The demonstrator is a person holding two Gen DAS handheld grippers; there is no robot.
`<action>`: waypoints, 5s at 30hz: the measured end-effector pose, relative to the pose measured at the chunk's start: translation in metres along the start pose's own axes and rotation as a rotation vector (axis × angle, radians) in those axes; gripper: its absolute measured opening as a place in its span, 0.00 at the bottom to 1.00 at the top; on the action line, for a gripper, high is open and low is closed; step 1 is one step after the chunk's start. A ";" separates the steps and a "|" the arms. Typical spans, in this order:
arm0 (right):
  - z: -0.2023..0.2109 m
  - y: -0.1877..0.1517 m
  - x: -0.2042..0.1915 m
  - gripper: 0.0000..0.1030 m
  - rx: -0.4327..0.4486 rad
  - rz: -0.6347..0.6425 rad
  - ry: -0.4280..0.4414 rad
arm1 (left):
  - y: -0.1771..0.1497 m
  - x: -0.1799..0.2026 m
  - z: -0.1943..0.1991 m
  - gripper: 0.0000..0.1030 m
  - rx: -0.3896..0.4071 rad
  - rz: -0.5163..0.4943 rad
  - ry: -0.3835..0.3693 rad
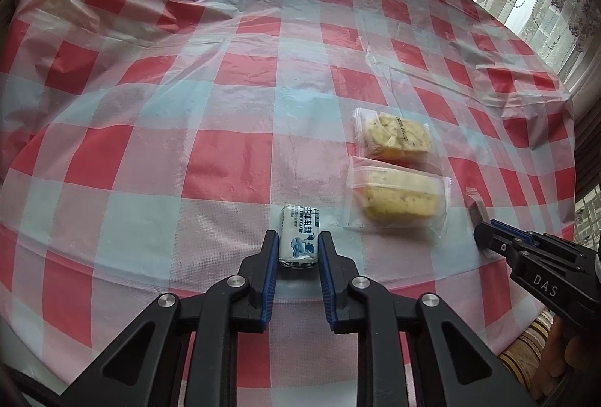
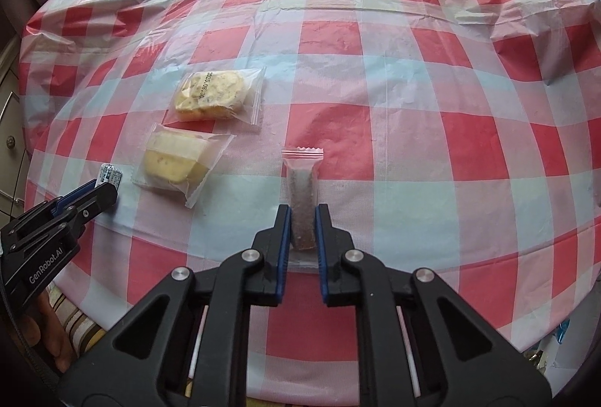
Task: Organize snacks
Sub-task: 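Grasp the white-blue candy with the left tool while the right tool grasps the brown-stick bag, then carry both snacks over the white box and open both tools to drop them, then move both open tools back to the two yellow cake packets, then grasp one yellow cake packet with the left tool while the right tool grasps the other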
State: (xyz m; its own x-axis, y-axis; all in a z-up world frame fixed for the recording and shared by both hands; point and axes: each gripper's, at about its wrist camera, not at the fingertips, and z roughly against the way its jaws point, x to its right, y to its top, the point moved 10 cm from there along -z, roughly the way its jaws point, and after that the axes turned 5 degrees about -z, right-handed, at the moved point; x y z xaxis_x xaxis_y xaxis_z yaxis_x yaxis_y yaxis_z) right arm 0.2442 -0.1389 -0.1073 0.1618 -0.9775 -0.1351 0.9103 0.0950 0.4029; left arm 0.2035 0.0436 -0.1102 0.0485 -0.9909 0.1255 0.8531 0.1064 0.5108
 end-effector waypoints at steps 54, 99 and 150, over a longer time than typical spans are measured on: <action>0.145 -0.093 0.146 0.15 0.227 -0.169 0.009 | -0.062 0.238 0.091 0.20 0.013 -0.297 -0.263; 0.178 -0.174 0.299 0.68 0.209 -0.336 -0.205 | -0.129 0.362 0.099 0.24 -0.119 -0.447 -0.505; 0.103 -0.061 0.132 0.72 0.100 0.012 -0.040 | 0.032 0.087 -0.031 0.72 -0.093 0.138 -0.190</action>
State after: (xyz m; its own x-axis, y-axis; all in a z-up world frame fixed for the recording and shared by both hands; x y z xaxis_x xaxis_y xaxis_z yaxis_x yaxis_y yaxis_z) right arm 0.1712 -0.2928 -0.0567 0.1554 -0.9833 -0.0947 0.8653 0.0893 0.4932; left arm 0.2514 -0.0420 -0.1090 0.0763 -0.9333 0.3509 0.8900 0.2224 0.3981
